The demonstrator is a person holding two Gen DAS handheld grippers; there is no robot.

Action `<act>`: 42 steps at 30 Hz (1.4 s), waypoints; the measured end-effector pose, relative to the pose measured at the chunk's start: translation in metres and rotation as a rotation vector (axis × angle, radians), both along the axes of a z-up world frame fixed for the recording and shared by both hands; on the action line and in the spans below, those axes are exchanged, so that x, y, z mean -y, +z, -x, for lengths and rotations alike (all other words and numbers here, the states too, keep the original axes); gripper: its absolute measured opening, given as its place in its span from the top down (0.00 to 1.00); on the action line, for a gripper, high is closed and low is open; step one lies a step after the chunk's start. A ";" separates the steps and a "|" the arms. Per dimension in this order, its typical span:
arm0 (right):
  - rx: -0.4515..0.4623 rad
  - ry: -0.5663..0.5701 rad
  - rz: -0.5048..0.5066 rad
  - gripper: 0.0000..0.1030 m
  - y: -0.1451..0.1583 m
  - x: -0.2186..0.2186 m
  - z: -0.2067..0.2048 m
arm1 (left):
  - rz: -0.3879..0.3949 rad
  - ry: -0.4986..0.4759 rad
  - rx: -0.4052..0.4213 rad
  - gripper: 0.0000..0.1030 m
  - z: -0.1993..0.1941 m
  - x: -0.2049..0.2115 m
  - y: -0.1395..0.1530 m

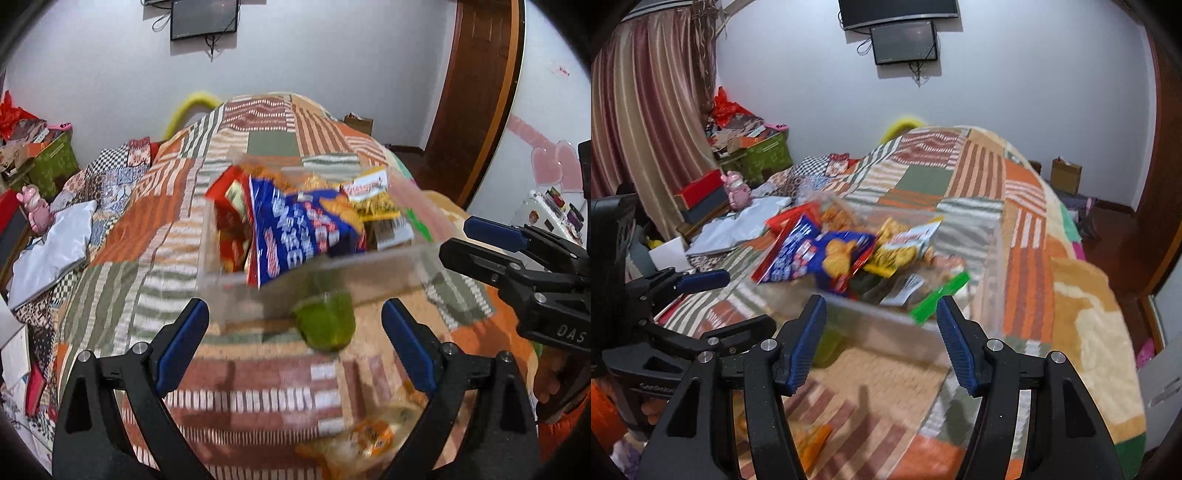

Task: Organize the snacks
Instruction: 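Grasp the wrapped cream bun with the left gripper while the right grasps the green jelly cup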

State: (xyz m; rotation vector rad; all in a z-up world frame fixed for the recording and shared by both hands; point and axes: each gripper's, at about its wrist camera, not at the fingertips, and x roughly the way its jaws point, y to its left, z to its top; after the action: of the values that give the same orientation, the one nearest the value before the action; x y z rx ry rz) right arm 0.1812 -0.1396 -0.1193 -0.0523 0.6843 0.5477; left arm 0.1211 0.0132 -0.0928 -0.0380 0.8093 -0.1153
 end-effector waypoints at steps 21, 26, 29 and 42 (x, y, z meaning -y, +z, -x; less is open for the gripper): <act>-0.085 0.010 -0.003 0.43 -0.023 0.004 0.033 | -0.037 -0.158 -0.128 0.07 0.058 0.037 -0.048; -0.089 0.007 -0.001 0.43 -0.025 0.005 0.032 | 0.036 -0.137 -0.163 0.31 0.038 0.035 -0.057; -0.095 0.003 0.003 0.43 -0.027 0.004 0.029 | 0.057 -0.139 -0.182 0.56 0.031 0.035 -0.062; -0.122 0.026 0.020 0.43 -0.037 -0.018 0.018 | 0.062 -0.053 -0.112 0.65 0.041 -0.011 -0.047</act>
State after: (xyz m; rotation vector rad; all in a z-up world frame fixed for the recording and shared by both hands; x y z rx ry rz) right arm 0.1633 -0.1220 -0.1561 -0.0465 0.8094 0.5721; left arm 0.0801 0.0245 -0.1402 -0.0819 0.9190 -0.1895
